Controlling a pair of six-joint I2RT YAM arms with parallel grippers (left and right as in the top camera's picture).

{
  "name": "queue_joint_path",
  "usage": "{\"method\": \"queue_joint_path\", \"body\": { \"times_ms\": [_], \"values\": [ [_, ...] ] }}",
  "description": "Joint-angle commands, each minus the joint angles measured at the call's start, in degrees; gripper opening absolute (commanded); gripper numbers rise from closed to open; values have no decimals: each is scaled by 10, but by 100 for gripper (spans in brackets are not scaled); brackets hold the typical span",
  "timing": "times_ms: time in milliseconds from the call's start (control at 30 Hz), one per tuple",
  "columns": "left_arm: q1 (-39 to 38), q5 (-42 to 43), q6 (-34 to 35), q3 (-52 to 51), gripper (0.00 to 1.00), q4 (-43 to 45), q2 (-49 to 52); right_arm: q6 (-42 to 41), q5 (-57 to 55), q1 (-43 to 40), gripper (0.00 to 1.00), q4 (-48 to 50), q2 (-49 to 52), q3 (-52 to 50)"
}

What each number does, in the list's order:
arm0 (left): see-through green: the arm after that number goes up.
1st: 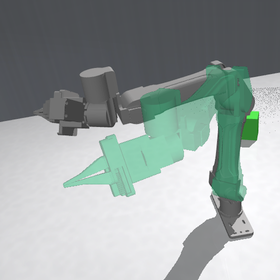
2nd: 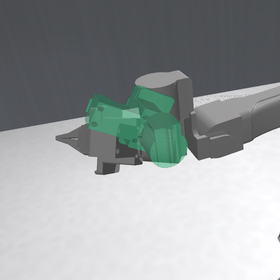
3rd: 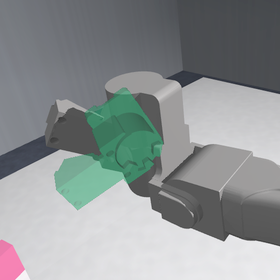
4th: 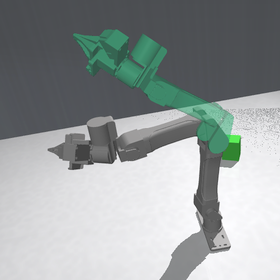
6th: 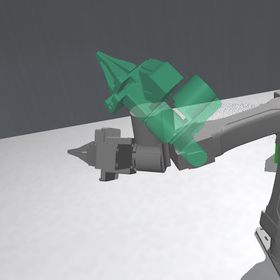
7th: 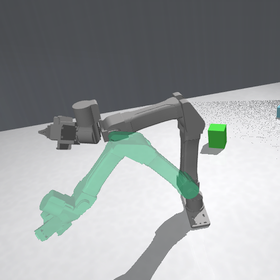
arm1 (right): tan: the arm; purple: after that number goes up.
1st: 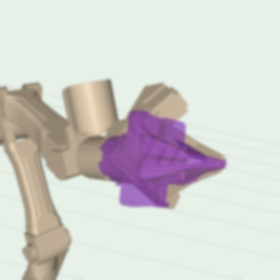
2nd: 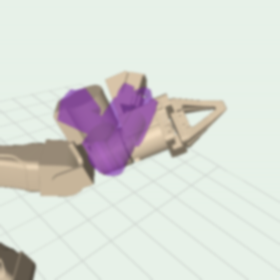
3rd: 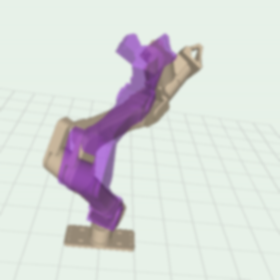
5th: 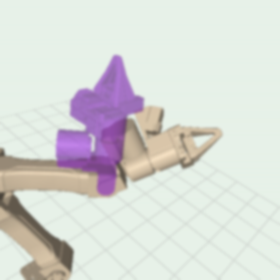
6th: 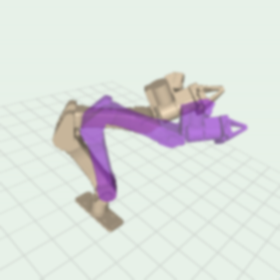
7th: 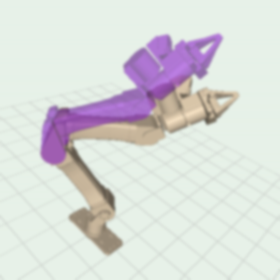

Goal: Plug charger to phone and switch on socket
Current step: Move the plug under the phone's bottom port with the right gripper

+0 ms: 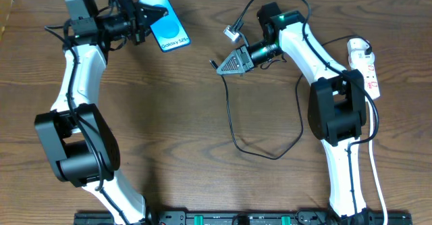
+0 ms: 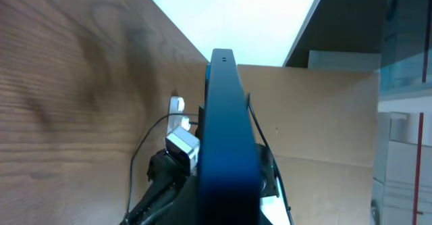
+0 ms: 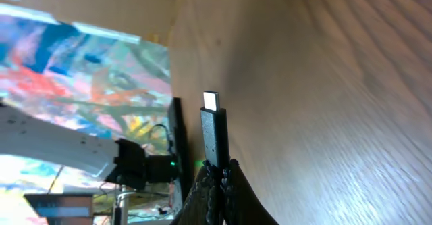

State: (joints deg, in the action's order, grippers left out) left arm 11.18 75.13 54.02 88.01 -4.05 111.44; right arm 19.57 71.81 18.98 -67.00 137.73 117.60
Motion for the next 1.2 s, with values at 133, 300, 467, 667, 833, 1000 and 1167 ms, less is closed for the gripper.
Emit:
{"method": "queue_joint_path", "body": {
  "times_ms": [133,300,467,667,833,1000,1167],
  "values": [
    [-3,25,3,10,7,3,-15,15,98,3,1,26,-54,9],
    [-15,33,-4,10,8,3,-15,-57,71,3,1,71,-64,9],
    [-26,2,-1,10,7,3,-15,-87,63,6,1,85,-65,9],
    [-32,-73,22,10,7,3,-15,-115,63,15,1,112,-65,9],
    [-36,-84,11,10,7,10,-15,-140,63,26,1,142,-65,9],
    [-36,-83,-2,10,7,43,-15,-144,90,36,1,155,-65,9],
    [-37,-63,3,10,7,96,-15,-144,128,37,1,172,-65,9]
  ]
}}
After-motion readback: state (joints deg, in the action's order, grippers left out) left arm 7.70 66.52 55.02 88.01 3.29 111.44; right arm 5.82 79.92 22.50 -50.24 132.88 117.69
